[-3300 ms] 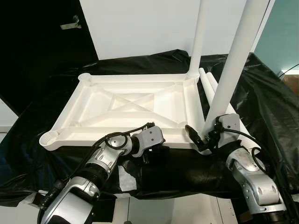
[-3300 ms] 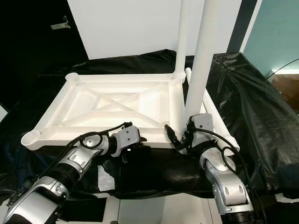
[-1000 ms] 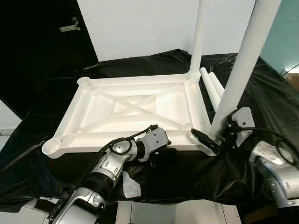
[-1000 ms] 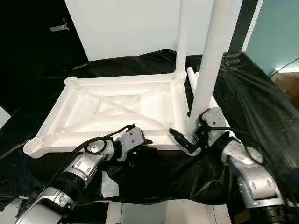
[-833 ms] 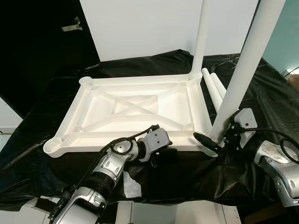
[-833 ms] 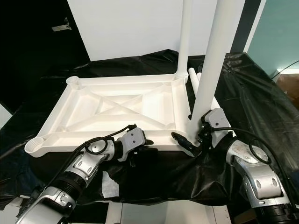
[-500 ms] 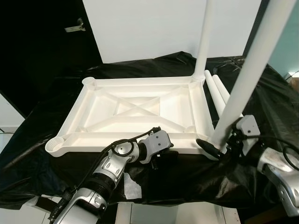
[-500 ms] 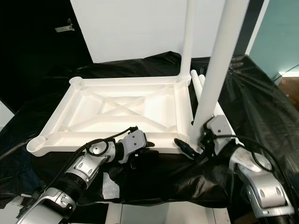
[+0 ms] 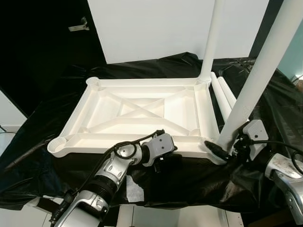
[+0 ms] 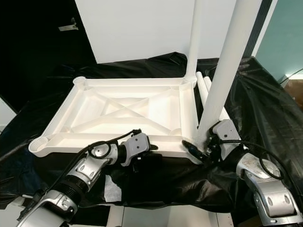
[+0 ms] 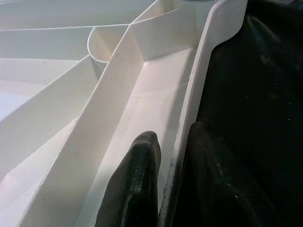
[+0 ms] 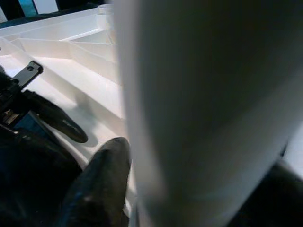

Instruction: Building children table

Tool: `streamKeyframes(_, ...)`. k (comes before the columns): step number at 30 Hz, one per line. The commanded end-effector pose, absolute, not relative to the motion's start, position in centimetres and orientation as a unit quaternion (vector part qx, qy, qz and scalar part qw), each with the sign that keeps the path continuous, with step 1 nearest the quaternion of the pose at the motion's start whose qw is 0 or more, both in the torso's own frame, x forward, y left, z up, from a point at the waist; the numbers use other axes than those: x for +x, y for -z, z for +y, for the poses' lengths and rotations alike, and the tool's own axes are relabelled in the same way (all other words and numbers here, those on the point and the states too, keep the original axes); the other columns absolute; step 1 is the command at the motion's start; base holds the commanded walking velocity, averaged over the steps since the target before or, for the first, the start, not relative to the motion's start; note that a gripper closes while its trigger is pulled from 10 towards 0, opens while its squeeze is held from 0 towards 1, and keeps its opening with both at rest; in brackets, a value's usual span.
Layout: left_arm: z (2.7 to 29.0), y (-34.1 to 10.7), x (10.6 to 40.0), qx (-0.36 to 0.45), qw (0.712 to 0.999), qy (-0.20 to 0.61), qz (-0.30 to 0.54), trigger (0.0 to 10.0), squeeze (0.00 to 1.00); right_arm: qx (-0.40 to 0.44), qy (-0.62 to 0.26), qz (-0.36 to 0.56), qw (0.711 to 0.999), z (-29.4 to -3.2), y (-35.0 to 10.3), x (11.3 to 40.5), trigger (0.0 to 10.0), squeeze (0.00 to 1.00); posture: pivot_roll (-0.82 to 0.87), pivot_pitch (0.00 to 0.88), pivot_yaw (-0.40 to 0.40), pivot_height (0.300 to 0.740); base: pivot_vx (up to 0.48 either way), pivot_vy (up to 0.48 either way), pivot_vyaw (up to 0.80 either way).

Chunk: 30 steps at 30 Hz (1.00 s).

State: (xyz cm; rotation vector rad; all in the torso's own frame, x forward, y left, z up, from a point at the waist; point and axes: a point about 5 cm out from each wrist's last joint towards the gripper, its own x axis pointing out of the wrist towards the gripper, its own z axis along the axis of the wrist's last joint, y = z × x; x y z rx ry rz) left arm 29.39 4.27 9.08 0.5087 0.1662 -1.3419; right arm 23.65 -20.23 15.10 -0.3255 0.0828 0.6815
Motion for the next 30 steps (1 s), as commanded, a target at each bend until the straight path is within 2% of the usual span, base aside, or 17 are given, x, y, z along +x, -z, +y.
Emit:
streamKeyframes(1, 4.3, -6.2, 28.4, 0.212, 0.754, 0.605, 0.14, 10.0, 0.0, -0.117, -0.378, 0.062, 0.916, -18.1, -13.1, 22.7, 0.0, 0.0, -0.11, 0.025, 0.03, 0.74, 0.0, 0.0, 0.0)
streamKeyframes(3, 4.3, -6.3, 28.4, 0.212, 0.755, 0.604, 0.139, 10.0, 0.0, -0.091, -0.325, 0.045, 0.94, -17.5, -12.4, 23.0, 0.0, 0.0, -0.11, 0.027, 0.027, 0.74, 0.0, 0.0, 0.0)
streamKeyframes(4, 4.3, -6.3, 28.4, 0.212, 0.755, 0.604, 0.139, 10.0, 0.0, -0.091, -0.325, 0.045, 0.94, -17.5, -12.4, 23.0, 0.0, 0.0, -0.11, 0.027, 0.027, 0.74, 0.0, 0.0, 0.0)
streamKeyframes(5, 4.3, -6.3, 28.4, 0.212, 0.756, 0.603, 0.138, 10.0, 0.0, -0.081, -0.265, 0.018, 0.961, -17.2, -12.3, 23.3, 0.0, 0.0, -0.1, 0.026, 0.025, 0.74, 0.0, 0.0, 0.0)
streamKeyframes(6, 4.3, -6.3, 28.4, 0.212, 0.756, 0.603, 0.138, 10.0, 0.0, -0.081, -0.265, 0.018, 0.961, -17.2, -12.3, 23.3, 0.0, 0.0, -0.1, 0.026, 0.025, 0.74, 0.0, 0.0, 0.0)
streamKeyframes(7, 4.3, -6.3, 28.4, 0.212, 0.757, 0.603, 0.138, 10.0, 0.0, -0.066, -0.202, -0.006, 0.977, -16.9, -12.1, 23.3, 0.0, 0.0, -0.1, 0.027, 0.022, 0.74, 0.0, 0.0, 0.0)
streamKeyframes(8, 4.3, -6.3, 28.4, 0.212, 0.757, 0.603, 0.138, 10.0, 0.0, -0.066, -0.202, -0.006, 0.977, -16.9, -12.1, 23.3, 0.0, 0.0, -0.1, 0.027, 0.022, 0.74, 0.0, 0.0, 0.0)
streamKeyframes(10, 4.4, -6.4, 28.5, 0.212, 0.758, 0.601, 0.137, 10.0, 0.0, -0.049, -0.125, -0.034, 0.99, -16.1, -11.8, 23.0, 0.0, 0.0, -0.09, 0.027, 0.02, 0.74, 0.0, 0.0, 0.0)
streamKeyframes(13, 4.5, -6.4, 28.4, 0.211, 0.759, 0.6, 0.138, 10.0, 0.0, -0.044, -0.083, -0.05, 0.994, -15.3, -11.8, 22.9, 0.0, 0.0, -0.09, 0.027, 0.02, 0.74, 0.0, 0.0, 0.0)
streamKeyframes(22, 4.5, -6.2, 28.2, 0.211, 0.758, 0.601, 0.139, 10.0, 0.0, -0.033, 0.015, -0.075, 0.997, -15.5, -12.1, 24.3, 0.0, 0.0, -0.08, 0.024, 0.02, 0.74, 0.0, 0.0, 0.0)
streamKeyframes(25, 4.6, -6.3, 28.3, 0.211, 0.759, 0.6, 0.139, 10.0, 0.0, -0.033, 0.01, -0.077, 0.996, -15.1, -12.1, 24.5, 0.0, 0.0, -0.08, 0.023, 0.02, 0.74, 0.0, 0.0, 0.0)
streamKeyframes(26, 4.7, -6.3, 28.3, 0.212, 0.759, 0.599, 0.14, 10.0, 0.0, -0.038, 0.0, -0.079, 0.996, -15.0, -12.0, 24.4, 10.0, 0.08, -0.08, 0.025, 0.017, 0.74, 0.0, 0.0, 0.0)
streamKeyframes(27, 4.7, -6.3, 28.3, 0.212, 0.759, 0.599, 0.14, 10.0, 0.0, -0.038, 0.0, -0.079, 0.996, -15.0, -12.0, 24.4, 10.0, 0.08, -0.08, 0.025, 0.017, 0.74, 0.0, 0.0, 0.0)
streamKeyframes(28, 4.7, -6.2, 28.3, 0.212, 0.759, 0.599, 0.141, 10.0, 0.0, -0.037, -0.005, -0.079, 0.996, -15.0, -12.0, 24.3, 10.0, 0.9, -0.08, 0.025, 0.017, 0.74, 0.0, 0.0, 0.0)
streamKeyframes(29, 4.7, -6.2, 28.3, 0.213, 0.759, 0.599, 0.141, 10.0, 0.0, -0.043, -0.016, -0.082, 0.996, -15.1, -12.0, 24.2, 10.0, 1.0, -0.08, 0.025, 0.016, 0.74, 0.0, 0.0, 0.0)
streamKeyframes(30, 4.8, -6.2, 28.2, 0.213, 0.759, 0.599, 0.142, 10.0, 0.0, -0.047, -0.024, -0.084, 0.995, -15.2, -12.1, 24.1, 10.0, 1.0, -0.08, 0.025, 0.016, 0.74, 0.0, 0.0, 0.0)
